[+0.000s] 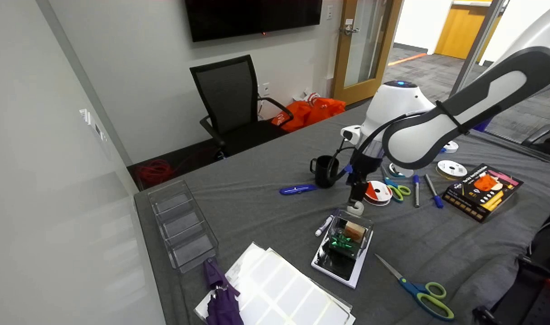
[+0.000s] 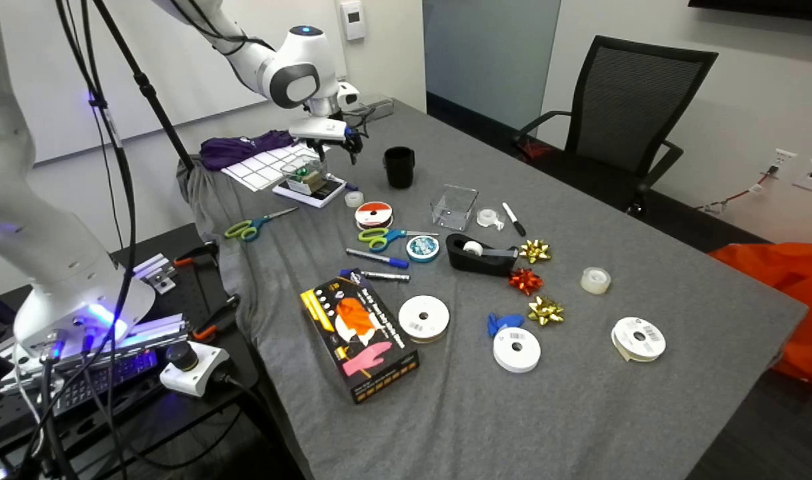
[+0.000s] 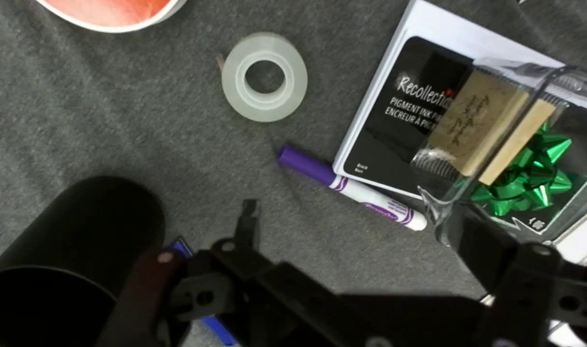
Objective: Put the masking tape on the table
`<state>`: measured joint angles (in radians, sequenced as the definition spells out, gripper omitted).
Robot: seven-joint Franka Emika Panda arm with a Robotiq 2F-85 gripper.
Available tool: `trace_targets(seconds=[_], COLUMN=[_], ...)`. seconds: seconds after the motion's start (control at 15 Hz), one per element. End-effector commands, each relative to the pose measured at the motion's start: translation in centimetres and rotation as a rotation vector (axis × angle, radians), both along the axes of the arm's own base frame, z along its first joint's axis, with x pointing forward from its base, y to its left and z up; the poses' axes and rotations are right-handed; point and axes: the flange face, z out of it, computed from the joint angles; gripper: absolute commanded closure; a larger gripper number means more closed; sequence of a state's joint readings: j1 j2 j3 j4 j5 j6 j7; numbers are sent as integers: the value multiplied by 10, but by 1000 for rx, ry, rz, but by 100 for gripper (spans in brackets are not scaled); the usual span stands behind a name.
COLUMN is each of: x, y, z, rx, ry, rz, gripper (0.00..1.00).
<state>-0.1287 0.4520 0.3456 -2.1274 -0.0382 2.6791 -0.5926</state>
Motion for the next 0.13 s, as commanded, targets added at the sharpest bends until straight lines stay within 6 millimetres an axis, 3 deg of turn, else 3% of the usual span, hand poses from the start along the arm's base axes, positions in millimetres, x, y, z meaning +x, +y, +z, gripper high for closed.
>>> trace_targets(seconds=[0.0,0.07], x=[-17,-19], y=[-3,-3], z=[28,35], rx=[1,7], ry=[24,32], rz=[-3,-6], gripper=[0,0])
